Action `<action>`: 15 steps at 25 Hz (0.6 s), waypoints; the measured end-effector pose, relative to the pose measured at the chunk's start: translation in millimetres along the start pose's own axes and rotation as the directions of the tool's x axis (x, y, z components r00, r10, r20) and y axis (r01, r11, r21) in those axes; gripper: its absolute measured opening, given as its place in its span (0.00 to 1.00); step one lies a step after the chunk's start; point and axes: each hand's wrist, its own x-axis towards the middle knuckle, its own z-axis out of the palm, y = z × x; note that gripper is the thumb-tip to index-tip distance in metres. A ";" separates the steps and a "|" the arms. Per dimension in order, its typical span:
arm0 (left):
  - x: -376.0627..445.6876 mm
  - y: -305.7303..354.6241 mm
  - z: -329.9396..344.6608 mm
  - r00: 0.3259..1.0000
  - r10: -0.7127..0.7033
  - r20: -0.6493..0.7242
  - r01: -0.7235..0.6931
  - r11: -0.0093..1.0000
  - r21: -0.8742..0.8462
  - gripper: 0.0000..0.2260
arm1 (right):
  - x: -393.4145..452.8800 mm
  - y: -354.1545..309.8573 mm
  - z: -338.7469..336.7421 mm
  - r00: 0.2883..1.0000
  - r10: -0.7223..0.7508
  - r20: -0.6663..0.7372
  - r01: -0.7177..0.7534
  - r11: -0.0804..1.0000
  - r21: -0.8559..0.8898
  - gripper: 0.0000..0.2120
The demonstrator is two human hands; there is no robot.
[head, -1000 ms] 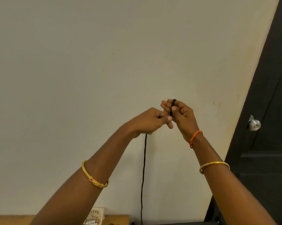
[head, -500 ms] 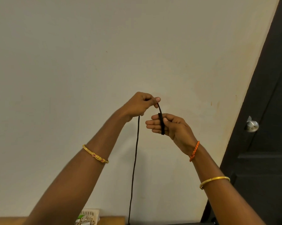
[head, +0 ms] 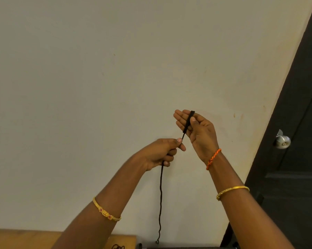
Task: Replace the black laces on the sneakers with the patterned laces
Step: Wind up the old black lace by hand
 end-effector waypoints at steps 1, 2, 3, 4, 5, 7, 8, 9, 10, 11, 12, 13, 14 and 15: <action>-2.8 5.8 1.8 1.000 0.007 -0.004 -0.006 0.997 0.074 0.14 | 0.0 1.6 -1.6 1.000 -0.010 -0.015 0.009 0.999 -0.045 0.15; -5.6 12.3 3.9 1.000 0.015 -0.008 -0.014 0.989 0.148 0.14 | -0.7 3.1 -3.7 1.000 -0.013 -0.024 0.011 0.996 -0.091 0.15; -7.6 19.5 5.6 0.999 0.029 -0.019 -0.025 0.976 0.218 0.13 | -2.1 4.3 -5.7 1.000 -0.010 -0.026 0.006 0.991 -0.137 0.14; -9.1 27.1 6.7 0.998 0.051 -0.039 -0.038 0.960 0.279 0.13 | -4.2 5.1 -7.3 1.000 -0.004 -0.022 -0.001 0.982 -0.190 0.14; -9.5 35.2 6.7 0.995 0.080 -0.065 -0.055 0.943 0.327 0.13 | -6.6 5.5 -9.0 1.000 0.001 -0.018 -0.006 0.967 -0.254 0.14; -7.7 51.5 4.0 0.985 0.141 -0.101 -0.092 0.920 0.380 0.13 | -12.4 6.0 -12.0 1.000 0.011 0.003 -0.009 0.929 -0.370 0.14; -5.9 59.4 1.1 0.979 0.169 -0.113 -0.112 0.911 0.397 0.13 | -15.6 6.5 -12.9 0.999 0.026 0.027 -0.013 0.918 -0.396 0.14; -3.3 66.9 -2.3 0.972 0.198 -0.130 -0.128 0.900 0.416 0.13 | -18.5 6.7 -13.3 0.997 0.047 0.056 -0.020 0.912 -0.410 0.15; 0.5 73.6 -5.8 0.962 0.227 -0.152 -0.140 0.888 0.439 0.13 | -21.2 6.1 -14.2 0.995 0.068 0.076 -0.030 0.908 -0.418 0.16; 4.9 78.7 -9.1 0.951 0.254 -0.175 -0.148 0.873 0.464 0.13 | -23.4 4.2 -14.8 0.993 0.088 0.083 -0.046 0.907 -0.418 0.17; 9.6 81.5 -12.0 0.940 0.277 -0.197 -0.154 0.863 0.481 0.13 | -24.8 1.8 -15.4 0.991 0.107 0.082 -0.064 0.912 -0.404 0.18; 14.1 81.3 -14.2 0.931 0.292 -0.218 -0.158 0.863 0.480 0.13 | -25.6 -1.3 -15.4 0.989 0.120 0.083 -0.081 0.924 -0.374 0.18; 17.8 78.5 -15.8 0.926 0.294 -0.238 -0.159 0.874 0.459 0.13 | -26.1 -5.0 -14.2 0.988 0.127 0.089 -0.091 0.941 -0.327 0.18; 21.2 72.6 -17.0 0.927 0.279 -0.252 -0.155 0.894 0.421 0.13 | -25.7 -8.8 -12.7 0.987 0.125 0.099 -0.094 0.959 -0.266 0.18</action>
